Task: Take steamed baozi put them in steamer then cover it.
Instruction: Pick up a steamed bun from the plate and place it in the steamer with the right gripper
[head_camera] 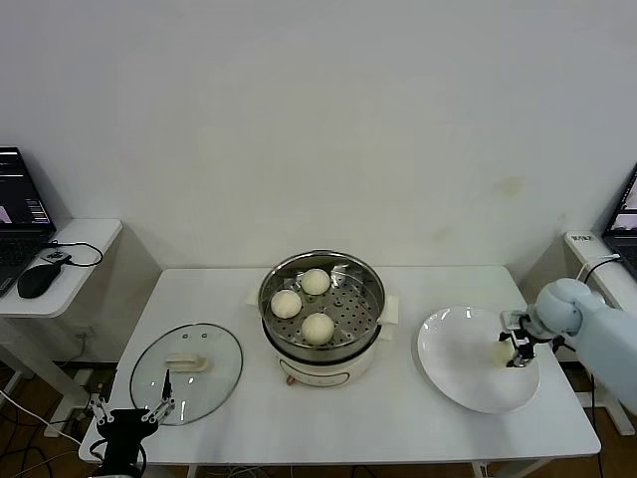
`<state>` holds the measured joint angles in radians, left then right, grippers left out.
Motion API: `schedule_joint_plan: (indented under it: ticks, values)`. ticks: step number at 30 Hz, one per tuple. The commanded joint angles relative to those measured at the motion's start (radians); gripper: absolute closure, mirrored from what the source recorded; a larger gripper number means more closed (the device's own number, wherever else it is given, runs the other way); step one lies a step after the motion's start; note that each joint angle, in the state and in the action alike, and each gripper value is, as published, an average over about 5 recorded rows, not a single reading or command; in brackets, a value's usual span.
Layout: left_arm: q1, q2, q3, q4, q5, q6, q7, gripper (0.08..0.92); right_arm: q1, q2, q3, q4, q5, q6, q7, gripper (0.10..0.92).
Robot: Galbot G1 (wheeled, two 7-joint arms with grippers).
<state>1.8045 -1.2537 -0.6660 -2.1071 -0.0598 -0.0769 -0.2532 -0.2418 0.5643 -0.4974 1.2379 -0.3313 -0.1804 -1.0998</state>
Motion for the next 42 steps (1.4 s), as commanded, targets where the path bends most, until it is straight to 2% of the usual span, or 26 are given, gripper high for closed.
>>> schedule_joint_plan:
  ticks: [1,6,10,16,22,30,42]
  values:
    - [-0.002,0.001,0.001,-0.003,-0.002,0.001,0.0,0.177,0.208,-0.079,-0.164,0.098,0.123,-0.032,-0.02,0.431]
    - [-0.008,0.003,0.008,-0.007,-0.002,0.002,0.001,0.177,0.491,-0.098,-0.375,0.18,0.259,-0.087,-0.021,0.431]
    - [-0.014,0.006,0.012,-0.01,-0.002,0.003,0.002,0.177,0.725,-0.051,-0.545,0.247,0.399,-0.147,-0.004,0.427]
    - [-0.025,0.013,0.013,-0.008,-0.005,0.004,0.002,0.177,0.927,0.119,-0.694,0.291,0.585,-0.255,0.052,0.418]
    - [-0.036,0.008,0.013,-0.002,-0.007,0.007,0.003,0.177,0.919,0.315,-0.716,0.269,0.731,-0.377,0.146,0.414]
    - [-0.038,0.0,0.008,-0.005,-0.009,0.008,0.004,0.177,0.789,0.466,-0.696,0.193,0.802,-0.479,0.238,0.414]
    - [-0.034,-0.001,0.002,-0.005,-0.013,0.007,0.004,0.177,0.623,0.522,-0.672,0.105,0.713,-0.513,0.29,0.414]
